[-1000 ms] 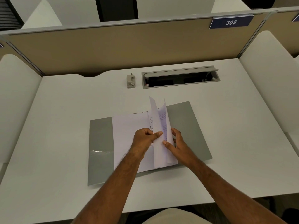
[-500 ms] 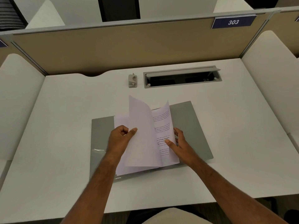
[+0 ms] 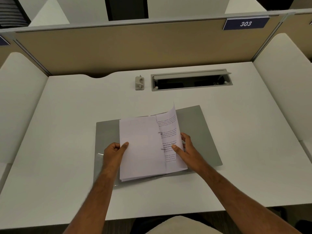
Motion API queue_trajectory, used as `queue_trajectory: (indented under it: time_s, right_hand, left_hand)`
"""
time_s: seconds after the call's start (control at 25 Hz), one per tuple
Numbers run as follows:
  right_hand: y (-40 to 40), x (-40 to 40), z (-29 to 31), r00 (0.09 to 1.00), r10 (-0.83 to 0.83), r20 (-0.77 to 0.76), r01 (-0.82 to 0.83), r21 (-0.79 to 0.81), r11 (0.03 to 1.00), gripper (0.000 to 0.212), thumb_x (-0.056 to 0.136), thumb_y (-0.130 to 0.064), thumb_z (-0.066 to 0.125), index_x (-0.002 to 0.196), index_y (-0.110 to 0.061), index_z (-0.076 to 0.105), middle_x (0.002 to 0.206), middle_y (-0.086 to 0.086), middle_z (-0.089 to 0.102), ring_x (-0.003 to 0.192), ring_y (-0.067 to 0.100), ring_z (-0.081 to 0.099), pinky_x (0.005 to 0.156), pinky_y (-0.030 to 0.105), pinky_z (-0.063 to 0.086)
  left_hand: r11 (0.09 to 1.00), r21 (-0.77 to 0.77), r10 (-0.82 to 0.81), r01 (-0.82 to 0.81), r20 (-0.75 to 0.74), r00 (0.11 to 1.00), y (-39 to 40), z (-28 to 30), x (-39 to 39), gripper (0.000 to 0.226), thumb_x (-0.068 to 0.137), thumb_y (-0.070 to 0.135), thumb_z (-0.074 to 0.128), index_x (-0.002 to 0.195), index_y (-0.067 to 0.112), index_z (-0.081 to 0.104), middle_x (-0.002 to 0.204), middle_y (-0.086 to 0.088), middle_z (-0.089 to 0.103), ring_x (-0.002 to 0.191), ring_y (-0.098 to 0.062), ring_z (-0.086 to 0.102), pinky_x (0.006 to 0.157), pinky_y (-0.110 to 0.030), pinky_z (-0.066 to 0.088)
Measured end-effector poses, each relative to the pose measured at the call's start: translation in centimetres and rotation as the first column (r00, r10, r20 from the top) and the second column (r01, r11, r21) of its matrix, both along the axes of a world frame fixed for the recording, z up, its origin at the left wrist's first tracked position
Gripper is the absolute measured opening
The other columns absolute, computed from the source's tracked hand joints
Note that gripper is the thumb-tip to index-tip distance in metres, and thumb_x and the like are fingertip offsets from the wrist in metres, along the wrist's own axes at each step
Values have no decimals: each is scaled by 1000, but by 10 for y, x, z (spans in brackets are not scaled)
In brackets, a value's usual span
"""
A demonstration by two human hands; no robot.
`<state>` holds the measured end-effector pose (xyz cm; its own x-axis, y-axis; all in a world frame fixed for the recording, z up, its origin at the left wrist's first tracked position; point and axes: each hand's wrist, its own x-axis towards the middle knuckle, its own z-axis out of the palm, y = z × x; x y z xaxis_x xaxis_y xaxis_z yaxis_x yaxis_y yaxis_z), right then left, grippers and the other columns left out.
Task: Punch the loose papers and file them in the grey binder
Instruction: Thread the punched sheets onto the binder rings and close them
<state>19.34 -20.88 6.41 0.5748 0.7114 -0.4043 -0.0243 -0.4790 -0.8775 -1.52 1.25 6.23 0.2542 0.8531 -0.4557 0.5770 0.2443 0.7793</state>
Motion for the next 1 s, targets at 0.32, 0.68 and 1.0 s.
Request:
queue_trajectory:
  time_s: [0.32,0.68,1.0]
  right_hand:
    - [-4,-2,3,1000,9,12,-9,-11,1000,66,94,-48,61,147,-34,23,148,-7,43,124,16,55,90,28,55]
    - [-5,-7,-1,998,32,54,-30,-39,999,70,93,-44,68,147,-32,25,144,-7,44,123,10,54,83,16,52]
    - [-3,-21,-3,980,105,166,-95,-73,993,84,88,-54,69,153,-26,24,150,-4,39,126,11,47,101,27,47]
  left_hand:
    - [999,-34,35,-38,-90,995,5,-29,-14,35,90,37,77,104,8,66,96,-7,70,88,-26,65,75,-33,54]
    - [983,29,-184,183,37,982,-28,-3,28,23,94,36,73,102,15,68,96,1,72,95,-21,69,74,-25,51]
    - [890,-194,-392,413,140,909,-91,31,107,42,97,54,61,105,14,72,100,-2,75,92,-15,70,74,-27,53]
